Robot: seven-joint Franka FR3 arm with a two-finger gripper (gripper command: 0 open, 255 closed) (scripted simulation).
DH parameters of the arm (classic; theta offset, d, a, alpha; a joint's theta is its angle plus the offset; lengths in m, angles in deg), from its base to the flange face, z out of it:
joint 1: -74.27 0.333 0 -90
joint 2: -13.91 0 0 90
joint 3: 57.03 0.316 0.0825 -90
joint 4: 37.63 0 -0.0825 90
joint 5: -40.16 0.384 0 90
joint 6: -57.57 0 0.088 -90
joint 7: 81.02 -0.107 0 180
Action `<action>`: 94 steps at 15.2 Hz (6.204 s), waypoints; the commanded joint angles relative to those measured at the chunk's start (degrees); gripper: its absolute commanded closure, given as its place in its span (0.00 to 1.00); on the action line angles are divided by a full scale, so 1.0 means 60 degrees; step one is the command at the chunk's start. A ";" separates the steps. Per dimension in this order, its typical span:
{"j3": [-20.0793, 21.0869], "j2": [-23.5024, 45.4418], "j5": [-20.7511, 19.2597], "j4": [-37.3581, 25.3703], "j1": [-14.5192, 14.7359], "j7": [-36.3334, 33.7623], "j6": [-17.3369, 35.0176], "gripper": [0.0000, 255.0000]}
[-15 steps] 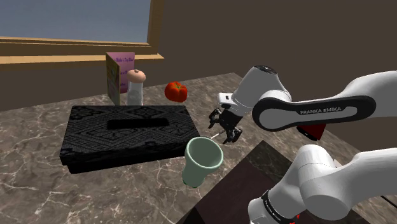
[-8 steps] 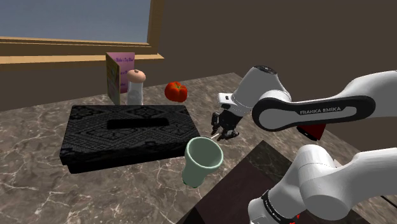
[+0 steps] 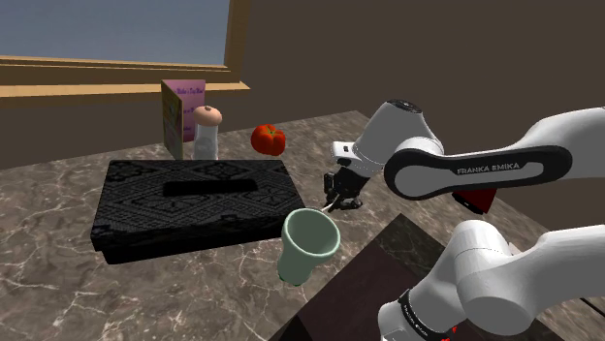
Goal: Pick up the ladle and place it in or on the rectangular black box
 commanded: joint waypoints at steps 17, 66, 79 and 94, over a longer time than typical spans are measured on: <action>0.0336 -0.1059 0.0298 -0.1619 0.0102 0.0033 -0.2670 1.00; 0.2964 0.6514 0.1318 -0.9598 0.1804 -0.3398 -0.3226 1.00; 0.2961 0.6668 0.1285 -0.8909 0.1802 -0.3445 -0.2384 1.00; 0.2981 0.6318 0.1334 -0.9694 0.1820 -0.3413 -0.3519 0.00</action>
